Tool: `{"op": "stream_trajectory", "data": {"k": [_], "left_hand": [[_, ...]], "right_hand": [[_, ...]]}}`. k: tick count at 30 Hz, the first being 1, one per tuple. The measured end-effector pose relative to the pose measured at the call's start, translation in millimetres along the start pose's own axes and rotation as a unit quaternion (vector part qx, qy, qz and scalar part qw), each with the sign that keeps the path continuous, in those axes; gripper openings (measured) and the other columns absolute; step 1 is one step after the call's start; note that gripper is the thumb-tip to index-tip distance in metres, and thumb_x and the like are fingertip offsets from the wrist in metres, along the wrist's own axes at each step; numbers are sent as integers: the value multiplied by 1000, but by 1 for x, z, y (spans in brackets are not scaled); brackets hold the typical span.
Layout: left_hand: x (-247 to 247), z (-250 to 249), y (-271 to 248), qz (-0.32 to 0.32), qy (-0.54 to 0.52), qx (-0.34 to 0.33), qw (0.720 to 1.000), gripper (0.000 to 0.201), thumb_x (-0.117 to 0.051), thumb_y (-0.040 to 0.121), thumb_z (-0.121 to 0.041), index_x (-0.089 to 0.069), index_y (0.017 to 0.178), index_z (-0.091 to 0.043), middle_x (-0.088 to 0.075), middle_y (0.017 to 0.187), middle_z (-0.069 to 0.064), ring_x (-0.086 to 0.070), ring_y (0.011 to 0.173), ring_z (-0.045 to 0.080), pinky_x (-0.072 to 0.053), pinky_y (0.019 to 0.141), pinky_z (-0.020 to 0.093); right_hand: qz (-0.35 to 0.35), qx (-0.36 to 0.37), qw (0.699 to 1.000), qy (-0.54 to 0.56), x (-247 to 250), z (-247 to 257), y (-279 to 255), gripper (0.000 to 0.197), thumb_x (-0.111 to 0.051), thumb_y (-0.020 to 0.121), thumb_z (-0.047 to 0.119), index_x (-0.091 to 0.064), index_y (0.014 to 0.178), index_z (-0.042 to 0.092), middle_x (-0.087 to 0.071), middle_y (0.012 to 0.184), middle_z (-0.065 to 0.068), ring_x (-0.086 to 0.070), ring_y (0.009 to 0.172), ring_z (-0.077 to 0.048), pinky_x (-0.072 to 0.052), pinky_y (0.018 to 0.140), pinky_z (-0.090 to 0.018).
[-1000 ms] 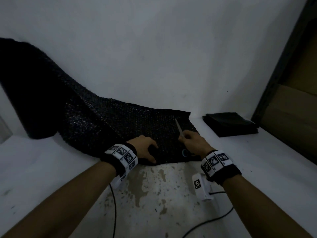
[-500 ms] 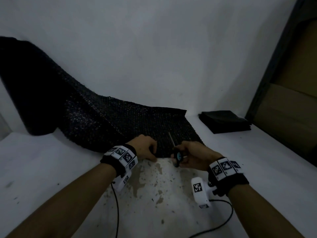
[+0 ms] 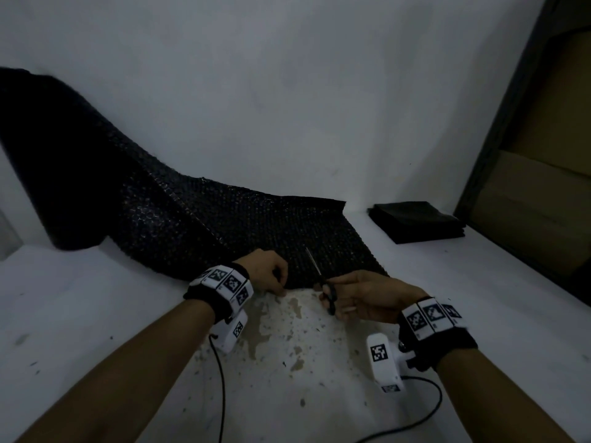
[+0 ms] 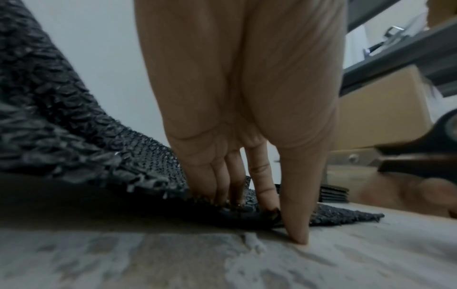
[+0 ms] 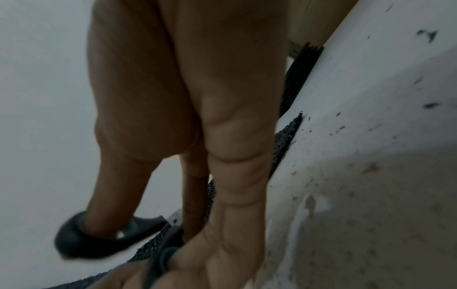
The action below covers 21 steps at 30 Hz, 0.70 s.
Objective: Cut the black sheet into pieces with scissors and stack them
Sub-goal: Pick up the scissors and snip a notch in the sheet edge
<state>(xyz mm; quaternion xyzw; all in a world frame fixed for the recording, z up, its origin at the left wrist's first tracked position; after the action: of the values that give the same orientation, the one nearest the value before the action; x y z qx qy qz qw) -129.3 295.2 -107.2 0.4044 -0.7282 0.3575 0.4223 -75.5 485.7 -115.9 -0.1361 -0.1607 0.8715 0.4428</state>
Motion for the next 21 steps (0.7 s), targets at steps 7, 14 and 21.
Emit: {"op": "stream_trajectory", "data": {"k": [7,14,21], "left_hand": [[-1,6,-4,13,-18,24,999,19,-81,82,-34,-66,69,-32,-72,108,2,-60,118,23,-52,94,43],[4,8,-5,-6,-49,28,998,16,-74,89,-27,-72,89,-11,-68,93,0,-61,89,18,-47,73,27],[4,10,-5,-9,-57,7,998,9,-67,93,-25,-71,89,-19,-67,91,-5,-59,81,11,-47,72,23]], "right_hand": [[67,-39,995,-57,-22,-7,-7,58,-58,97,41,-58,132,-5,-67,103,-13,-66,96,-20,-54,90,-31],[102,-62,992,-49,-36,-12,-9,66,-59,93,47,-60,128,-8,-70,114,-20,-69,105,-25,-55,92,-32],[96,-65,993,-13,-50,-8,9,69,-60,93,43,-54,131,-14,-66,117,-28,-69,106,-28,-58,91,-32]]}}
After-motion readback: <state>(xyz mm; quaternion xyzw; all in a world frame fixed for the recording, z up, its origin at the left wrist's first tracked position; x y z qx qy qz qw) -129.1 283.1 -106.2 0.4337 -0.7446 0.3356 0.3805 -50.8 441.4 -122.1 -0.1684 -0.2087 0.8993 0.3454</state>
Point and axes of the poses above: each hand's wrist, its own y-axis towards the middle knuckle, its own x-axis out of the back of the hand, z = x × y, the point moved 7 cm from there along y, towards the middle knuckle
